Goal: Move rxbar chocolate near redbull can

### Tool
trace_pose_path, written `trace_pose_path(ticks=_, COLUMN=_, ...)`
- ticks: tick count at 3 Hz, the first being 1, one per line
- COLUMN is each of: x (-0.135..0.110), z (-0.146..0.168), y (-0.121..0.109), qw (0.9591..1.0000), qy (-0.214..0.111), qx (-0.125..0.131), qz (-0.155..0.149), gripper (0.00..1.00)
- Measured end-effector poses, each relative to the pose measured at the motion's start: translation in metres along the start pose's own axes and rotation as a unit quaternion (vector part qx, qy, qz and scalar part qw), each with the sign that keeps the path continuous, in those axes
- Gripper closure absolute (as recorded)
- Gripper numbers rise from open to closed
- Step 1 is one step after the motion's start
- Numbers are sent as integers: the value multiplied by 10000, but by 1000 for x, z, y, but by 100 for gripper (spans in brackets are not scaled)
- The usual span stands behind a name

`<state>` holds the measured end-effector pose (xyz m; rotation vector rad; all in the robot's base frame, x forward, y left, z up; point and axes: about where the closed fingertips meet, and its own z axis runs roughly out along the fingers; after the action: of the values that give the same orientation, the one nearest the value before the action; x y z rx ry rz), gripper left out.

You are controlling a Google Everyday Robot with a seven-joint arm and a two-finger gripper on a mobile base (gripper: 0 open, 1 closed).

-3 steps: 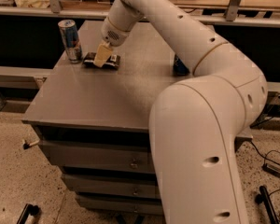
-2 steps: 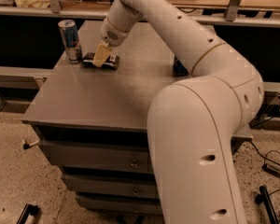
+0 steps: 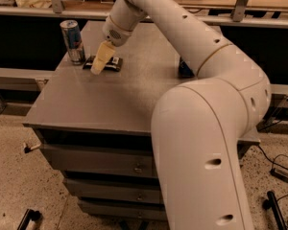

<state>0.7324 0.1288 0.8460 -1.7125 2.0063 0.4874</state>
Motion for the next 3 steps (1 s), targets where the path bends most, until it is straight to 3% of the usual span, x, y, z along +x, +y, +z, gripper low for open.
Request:
trace_pose_path(ticks=1, x=0, z=-11, y=4, qw=9999, qy=-112, qx=-59, qz=-87, gripper=0)
trace_pose_path(ticks=3, x=22, z=-94, y=17, qw=9952, qy=165, qx=265, qz=-922, gripper=0)
